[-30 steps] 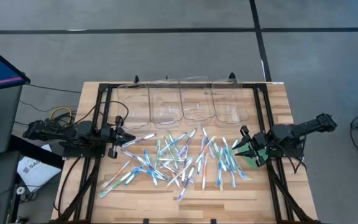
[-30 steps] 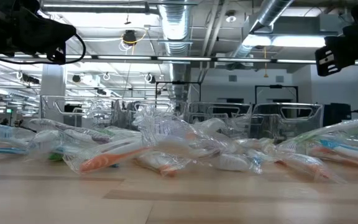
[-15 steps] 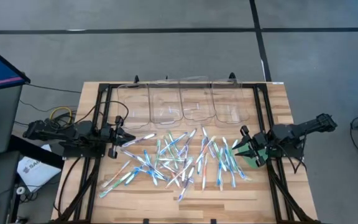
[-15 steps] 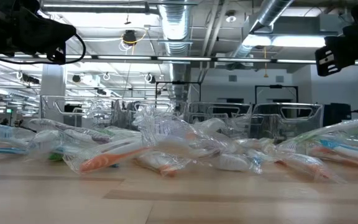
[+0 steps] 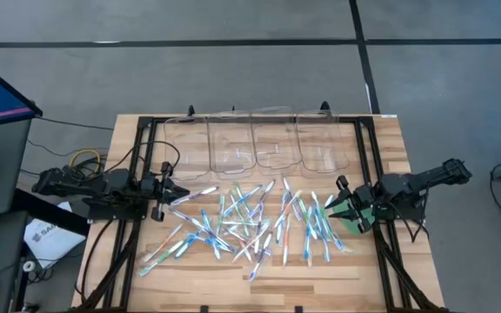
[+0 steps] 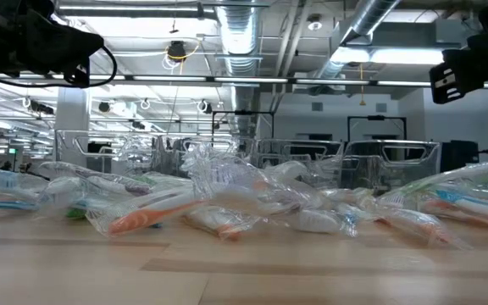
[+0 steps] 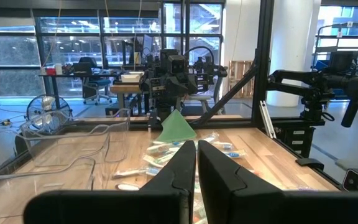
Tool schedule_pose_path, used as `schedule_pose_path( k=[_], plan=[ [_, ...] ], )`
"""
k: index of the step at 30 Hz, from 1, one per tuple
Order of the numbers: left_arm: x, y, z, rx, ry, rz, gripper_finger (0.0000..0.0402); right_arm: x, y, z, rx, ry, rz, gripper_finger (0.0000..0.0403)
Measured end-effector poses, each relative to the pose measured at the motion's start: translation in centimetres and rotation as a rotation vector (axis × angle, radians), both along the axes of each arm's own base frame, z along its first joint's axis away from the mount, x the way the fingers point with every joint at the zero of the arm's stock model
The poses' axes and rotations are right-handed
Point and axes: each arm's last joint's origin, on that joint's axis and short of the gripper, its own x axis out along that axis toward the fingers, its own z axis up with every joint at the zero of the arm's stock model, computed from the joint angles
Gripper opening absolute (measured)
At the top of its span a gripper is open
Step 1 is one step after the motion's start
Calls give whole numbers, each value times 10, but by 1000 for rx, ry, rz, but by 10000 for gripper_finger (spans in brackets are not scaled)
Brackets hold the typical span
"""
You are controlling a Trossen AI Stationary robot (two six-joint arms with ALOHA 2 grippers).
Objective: Pick & Place Toothbrushes
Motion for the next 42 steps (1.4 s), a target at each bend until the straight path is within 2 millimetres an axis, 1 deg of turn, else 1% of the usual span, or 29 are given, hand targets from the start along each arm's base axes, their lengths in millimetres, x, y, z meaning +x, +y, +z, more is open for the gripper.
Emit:
schedule_pose_path(
  k=[2,6,12,16,20,40,42],
  plan=[
    [0,0,0,7,-1,1,12,0,0,0,0,-1,0,118],
    [0,0,0,127,-7,14,12,0,0,0,0,0,0,118],
    [0,0,0,134,-7,15,12,0,0,0,1,-1,0,118],
    [0,0,0,134,-7,15,12,-1,1,2,166,80,29,118],
    [0,0,0,133,-10,15,12,-2,2,2,227,102,34,118],
    [0,0,3,128,-35,16,12,-2,2,3,234,101,34,118],
    [0,0,4,127,-44,17,12,-2,2,4,204,84,34,118]
  ],
)
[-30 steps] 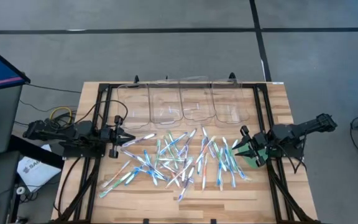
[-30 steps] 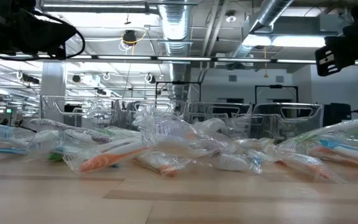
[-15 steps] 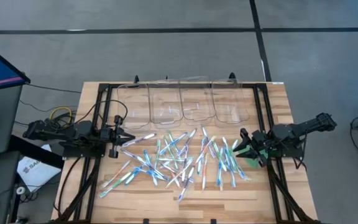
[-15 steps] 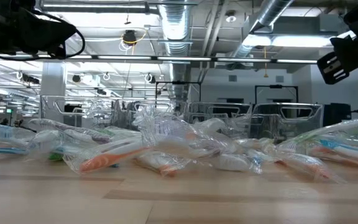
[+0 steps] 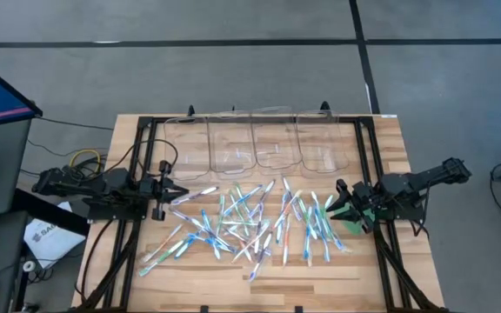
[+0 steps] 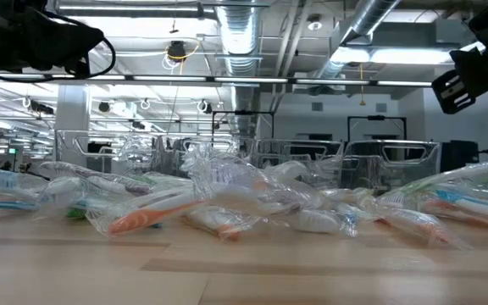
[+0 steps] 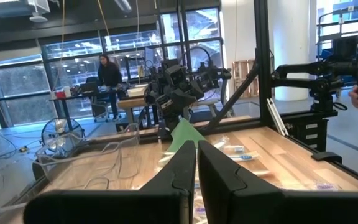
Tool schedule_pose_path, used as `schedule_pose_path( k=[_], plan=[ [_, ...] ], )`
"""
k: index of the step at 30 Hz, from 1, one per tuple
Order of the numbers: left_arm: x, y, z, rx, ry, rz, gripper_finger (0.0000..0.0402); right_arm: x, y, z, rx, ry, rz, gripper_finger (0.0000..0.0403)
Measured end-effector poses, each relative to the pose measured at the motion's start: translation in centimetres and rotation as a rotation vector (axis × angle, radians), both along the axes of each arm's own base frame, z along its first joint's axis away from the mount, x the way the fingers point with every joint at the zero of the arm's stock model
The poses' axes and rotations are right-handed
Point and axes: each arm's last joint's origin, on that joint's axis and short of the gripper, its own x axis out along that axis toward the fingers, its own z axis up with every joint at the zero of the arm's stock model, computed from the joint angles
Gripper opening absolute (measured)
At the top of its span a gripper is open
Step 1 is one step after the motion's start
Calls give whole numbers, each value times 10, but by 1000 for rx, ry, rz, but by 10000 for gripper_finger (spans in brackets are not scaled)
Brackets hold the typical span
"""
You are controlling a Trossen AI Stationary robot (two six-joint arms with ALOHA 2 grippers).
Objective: Pick & Place Toothbrushes
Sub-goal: Put the orange toothbrush into the right transparent bin
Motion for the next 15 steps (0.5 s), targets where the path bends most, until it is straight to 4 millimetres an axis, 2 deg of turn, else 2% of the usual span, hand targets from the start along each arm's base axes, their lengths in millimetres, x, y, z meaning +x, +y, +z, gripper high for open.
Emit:
schedule_pose_path(
  k=[4,11,15],
  plan=[
    [0,0,0,0,-1,0,12,0,-1,2,-95,-60,-4,118],
    [0,0,0,0,-1,0,12,-1,-1,16,-159,-227,-21,118],
    [0,0,0,0,0,0,12,-1,-1,16,-163,-228,-21,118]
  ],
)
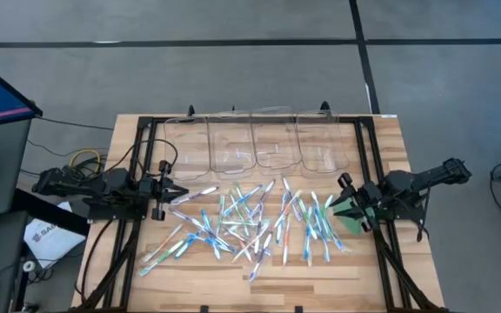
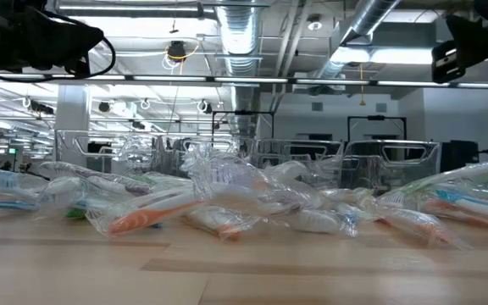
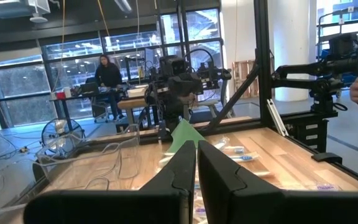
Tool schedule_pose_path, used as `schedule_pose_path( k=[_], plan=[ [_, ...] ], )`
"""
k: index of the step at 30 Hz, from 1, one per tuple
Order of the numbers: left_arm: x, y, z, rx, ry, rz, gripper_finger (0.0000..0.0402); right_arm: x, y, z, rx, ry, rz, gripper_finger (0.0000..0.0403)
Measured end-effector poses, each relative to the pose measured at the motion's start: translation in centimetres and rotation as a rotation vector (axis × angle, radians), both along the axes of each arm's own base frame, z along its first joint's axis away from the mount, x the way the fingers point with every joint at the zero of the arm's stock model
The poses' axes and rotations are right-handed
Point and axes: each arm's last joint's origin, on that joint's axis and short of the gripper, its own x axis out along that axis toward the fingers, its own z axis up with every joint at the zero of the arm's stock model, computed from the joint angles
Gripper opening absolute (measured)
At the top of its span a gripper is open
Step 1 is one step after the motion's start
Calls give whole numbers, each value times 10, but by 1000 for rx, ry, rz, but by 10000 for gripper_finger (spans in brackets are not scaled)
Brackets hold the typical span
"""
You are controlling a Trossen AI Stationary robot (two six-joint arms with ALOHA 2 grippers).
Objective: Pick & Place Toothbrushes
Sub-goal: Put the orange toothbrush into the right transparent bin
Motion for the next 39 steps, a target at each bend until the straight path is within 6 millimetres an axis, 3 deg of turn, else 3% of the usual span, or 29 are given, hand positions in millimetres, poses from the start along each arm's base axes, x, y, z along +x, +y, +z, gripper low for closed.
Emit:
schedule_pose_path(
  k=[23,32,39],
  plan=[
    [8,-1,-7,12,89,0,12,0,1,-2,-41,12,3,118],
    [14,-2,-8,-15,99,-3,12,0,-2,7,-142,-132,-64,118],
    [17,-3,-12,-14,143,-37,12,-2,-6,22,-152,-144,-217,158]
  ],
)
